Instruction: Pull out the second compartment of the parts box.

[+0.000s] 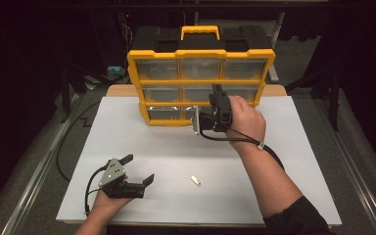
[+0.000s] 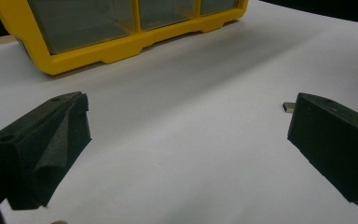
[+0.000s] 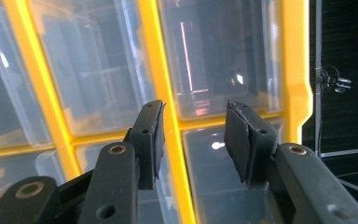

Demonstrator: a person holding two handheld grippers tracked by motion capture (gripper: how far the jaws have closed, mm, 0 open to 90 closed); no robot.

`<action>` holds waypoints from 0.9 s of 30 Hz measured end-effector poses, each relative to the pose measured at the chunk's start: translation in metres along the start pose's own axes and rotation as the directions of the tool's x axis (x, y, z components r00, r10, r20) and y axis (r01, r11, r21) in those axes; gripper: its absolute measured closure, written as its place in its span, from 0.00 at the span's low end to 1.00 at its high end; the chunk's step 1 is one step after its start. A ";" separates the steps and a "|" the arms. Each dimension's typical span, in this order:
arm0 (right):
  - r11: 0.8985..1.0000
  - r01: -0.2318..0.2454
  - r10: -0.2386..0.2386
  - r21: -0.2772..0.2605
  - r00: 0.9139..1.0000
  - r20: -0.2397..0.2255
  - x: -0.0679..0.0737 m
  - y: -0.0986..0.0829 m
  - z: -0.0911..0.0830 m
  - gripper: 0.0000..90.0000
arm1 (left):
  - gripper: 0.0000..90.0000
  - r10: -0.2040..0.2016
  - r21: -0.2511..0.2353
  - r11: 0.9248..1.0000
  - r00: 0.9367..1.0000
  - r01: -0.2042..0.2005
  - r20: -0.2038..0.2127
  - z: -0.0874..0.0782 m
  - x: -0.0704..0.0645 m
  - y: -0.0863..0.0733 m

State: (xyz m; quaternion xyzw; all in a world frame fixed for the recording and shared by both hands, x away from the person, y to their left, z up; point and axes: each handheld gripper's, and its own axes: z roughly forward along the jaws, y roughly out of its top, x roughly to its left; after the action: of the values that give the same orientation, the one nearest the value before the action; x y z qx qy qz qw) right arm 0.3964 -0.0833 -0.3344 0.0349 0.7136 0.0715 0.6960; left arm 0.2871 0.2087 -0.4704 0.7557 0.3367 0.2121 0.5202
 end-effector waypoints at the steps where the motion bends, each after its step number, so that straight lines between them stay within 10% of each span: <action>1: 1.000 -0.004 0.004 0.001 1.000 0.002 -0.001 0.001 0.000 0.66 | 0.00 0.000 0.000 1.000 1.000 0.000 0.001 0.000 0.000 0.000; 27: 1.000 0.013 -0.013 0.003 0.999 0.046 -0.033 0.025 0.026 0.78 | 0.00 0.003 0.003 1.000 1.000 -0.003 0.006 0.000 0.001 0.000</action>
State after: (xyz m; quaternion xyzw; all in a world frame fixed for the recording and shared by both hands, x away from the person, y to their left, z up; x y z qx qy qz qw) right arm 0.4219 -0.0626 -0.2983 0.0328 0.6976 0.0650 0.7128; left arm 0.2877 0.2089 -0.4708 0.7577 0.3342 0.2099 0.5198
